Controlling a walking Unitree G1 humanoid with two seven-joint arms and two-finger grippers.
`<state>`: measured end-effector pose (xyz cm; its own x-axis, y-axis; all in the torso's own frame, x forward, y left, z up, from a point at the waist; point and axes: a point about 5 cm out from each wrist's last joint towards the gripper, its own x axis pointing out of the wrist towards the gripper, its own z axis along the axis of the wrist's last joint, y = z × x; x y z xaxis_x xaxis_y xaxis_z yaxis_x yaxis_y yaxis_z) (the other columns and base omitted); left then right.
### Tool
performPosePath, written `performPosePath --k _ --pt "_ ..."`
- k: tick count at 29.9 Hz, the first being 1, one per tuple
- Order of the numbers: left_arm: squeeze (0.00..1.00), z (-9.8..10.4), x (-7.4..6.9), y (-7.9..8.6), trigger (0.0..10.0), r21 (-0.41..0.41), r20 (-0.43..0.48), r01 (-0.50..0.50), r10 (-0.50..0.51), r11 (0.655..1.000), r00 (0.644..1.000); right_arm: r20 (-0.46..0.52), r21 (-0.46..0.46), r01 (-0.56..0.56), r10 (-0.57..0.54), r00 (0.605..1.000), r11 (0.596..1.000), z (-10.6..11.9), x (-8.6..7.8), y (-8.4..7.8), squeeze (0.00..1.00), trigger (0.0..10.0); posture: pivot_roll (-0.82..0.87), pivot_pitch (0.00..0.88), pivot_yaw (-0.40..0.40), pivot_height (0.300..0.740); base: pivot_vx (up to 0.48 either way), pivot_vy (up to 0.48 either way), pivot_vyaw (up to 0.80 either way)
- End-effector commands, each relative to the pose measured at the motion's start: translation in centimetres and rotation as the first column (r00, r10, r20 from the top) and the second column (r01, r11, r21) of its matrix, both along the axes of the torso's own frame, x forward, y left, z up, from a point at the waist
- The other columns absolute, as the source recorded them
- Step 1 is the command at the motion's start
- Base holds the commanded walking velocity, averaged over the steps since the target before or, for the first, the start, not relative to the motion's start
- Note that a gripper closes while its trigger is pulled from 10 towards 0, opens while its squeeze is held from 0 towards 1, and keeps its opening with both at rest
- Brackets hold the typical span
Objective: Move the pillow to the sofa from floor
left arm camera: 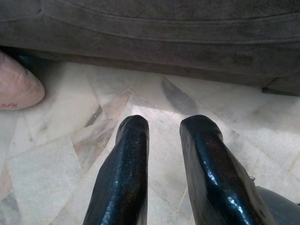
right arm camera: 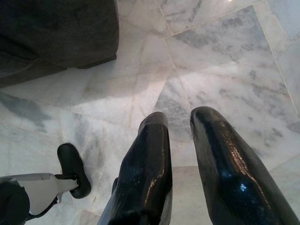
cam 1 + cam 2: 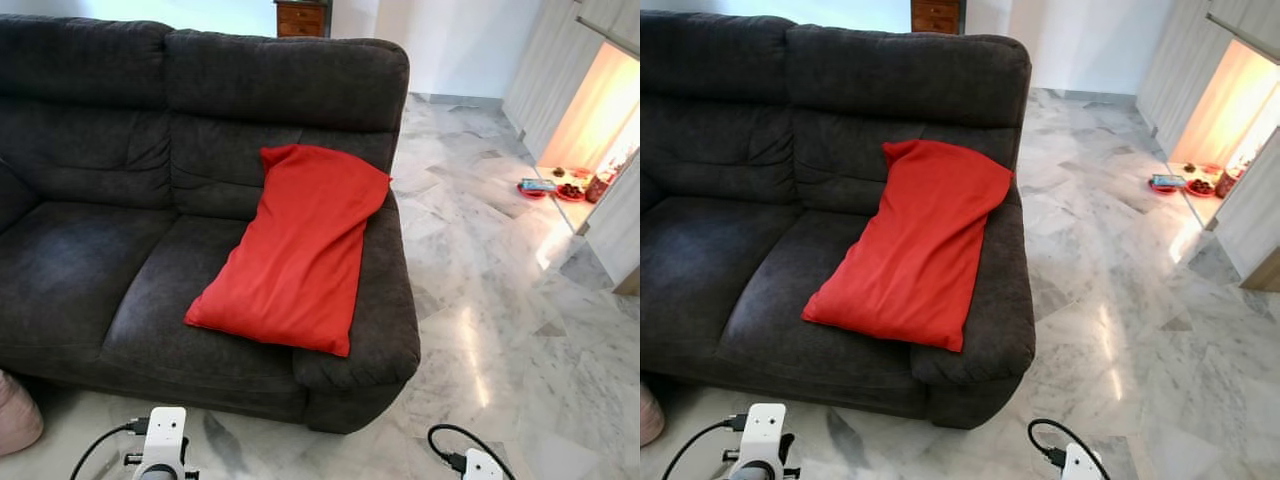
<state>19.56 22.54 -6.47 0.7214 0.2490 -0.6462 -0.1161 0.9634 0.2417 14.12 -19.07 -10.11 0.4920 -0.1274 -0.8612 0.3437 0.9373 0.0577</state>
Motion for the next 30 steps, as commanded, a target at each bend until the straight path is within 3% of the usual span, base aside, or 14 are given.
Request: performPosePath --k 1,30 --pt "0.0 -0.44 -0.68 0.02 10.0 -0.012 -0.034 -0.013 0.013 1.0 0.999 0.005 -0.002 -0.002 0.002 1.0 1.0 0.03 0.04 -0.1 0.0 10.0 0.08 0.0 -0.072 0.74 0.0 0.352 0.0" --pt "0.0 -0.71 -1.11 -0.07 10.0 -0.015 -0.051 -0.018 0.017 1.0 0.999 0.003 -0.006 -0.029 0.029 1.0 1.0 0.06 0.08 -0.22 0.0 10.0 0.08 0.0 -0.077 0.74 0.0 0.338 0.0"
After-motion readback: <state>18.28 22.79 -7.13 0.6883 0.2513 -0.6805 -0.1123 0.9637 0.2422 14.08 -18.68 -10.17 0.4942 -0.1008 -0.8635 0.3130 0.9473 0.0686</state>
